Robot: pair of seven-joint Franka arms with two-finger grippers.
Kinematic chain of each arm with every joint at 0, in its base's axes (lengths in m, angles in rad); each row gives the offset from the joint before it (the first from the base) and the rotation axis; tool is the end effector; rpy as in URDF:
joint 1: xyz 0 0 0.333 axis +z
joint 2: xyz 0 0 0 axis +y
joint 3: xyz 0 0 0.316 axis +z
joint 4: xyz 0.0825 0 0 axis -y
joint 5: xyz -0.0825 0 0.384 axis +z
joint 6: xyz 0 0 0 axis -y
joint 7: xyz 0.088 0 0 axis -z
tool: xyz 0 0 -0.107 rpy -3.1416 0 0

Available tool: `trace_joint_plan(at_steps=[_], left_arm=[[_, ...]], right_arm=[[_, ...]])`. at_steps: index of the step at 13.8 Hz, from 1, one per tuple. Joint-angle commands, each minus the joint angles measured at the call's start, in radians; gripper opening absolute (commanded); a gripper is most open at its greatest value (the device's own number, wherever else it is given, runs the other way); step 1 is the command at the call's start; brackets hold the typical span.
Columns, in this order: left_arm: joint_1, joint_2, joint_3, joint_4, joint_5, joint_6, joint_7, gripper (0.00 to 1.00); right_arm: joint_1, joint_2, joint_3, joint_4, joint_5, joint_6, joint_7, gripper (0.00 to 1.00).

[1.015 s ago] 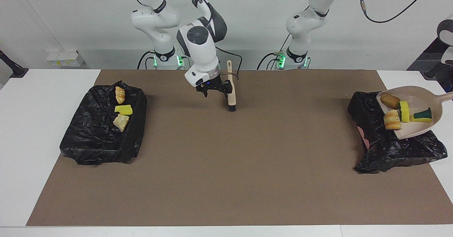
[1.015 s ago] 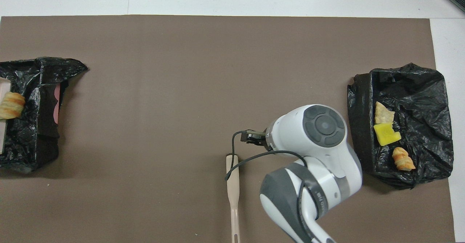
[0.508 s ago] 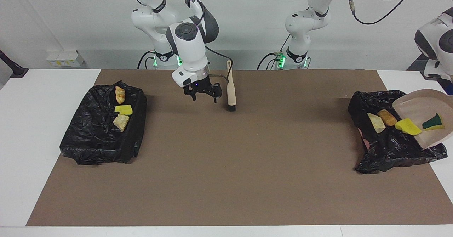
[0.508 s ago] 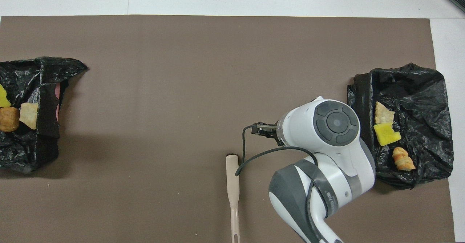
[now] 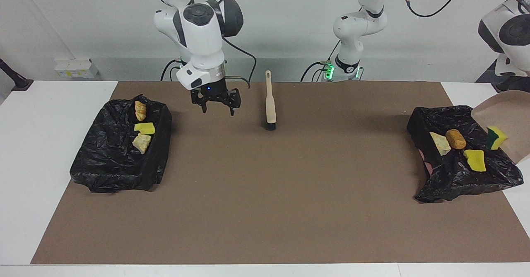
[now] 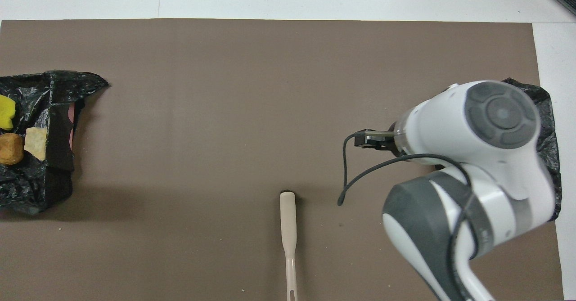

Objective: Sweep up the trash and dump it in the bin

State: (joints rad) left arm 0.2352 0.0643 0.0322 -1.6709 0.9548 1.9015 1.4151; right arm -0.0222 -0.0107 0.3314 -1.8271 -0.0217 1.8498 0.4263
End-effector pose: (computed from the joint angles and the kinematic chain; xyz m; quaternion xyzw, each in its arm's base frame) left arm 0.5675 0.2163 0.6010 -0.6818 0.5749 0.2837 0.3525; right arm 0.5369 0.1704 0.5322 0.9982 -0.0557 0.0197 0.0055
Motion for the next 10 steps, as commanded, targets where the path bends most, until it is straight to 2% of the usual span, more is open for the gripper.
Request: trace_joint_plan(at_steps=[1,4,7,9,10], left_arm=[[-0.013,-0.026,-0.009,-0.018,-0.040,-0.038,-0.041,0.00],[-0.013,-0.027,-0.034,-0.016,-0.105,-0.065,-0.089,0.00],[-0.026,-0.027,-0.052,-0.016,-0.241,-0.120,-0.227,0.00],[-0.040,-0.027,-0.060,-0.018,-0.338,-0.150,-0.335,0.00],[-0.051,-0.027,-0.061,-0.020,-0.394,-0.163,-0.393,0.00]], right_arm=[[0.028,-0.028,-0.122,0.078,-0.009,-0.118,-0.144,1.00],[0.083,-0.048,-0.265,0.130,-0.010,-0.191,-0.210,1.00],[0.084,-0.048,-0.317,0.230,-0.012,-0.268,-0.247,1.00],[0.084,-0.048,-0.356,0.296,-0.012,-0.345,-0.361,1.00],[0.078,-0.048,-0.360,0.295,-0.012,-0.349,-0.395,1.00]])
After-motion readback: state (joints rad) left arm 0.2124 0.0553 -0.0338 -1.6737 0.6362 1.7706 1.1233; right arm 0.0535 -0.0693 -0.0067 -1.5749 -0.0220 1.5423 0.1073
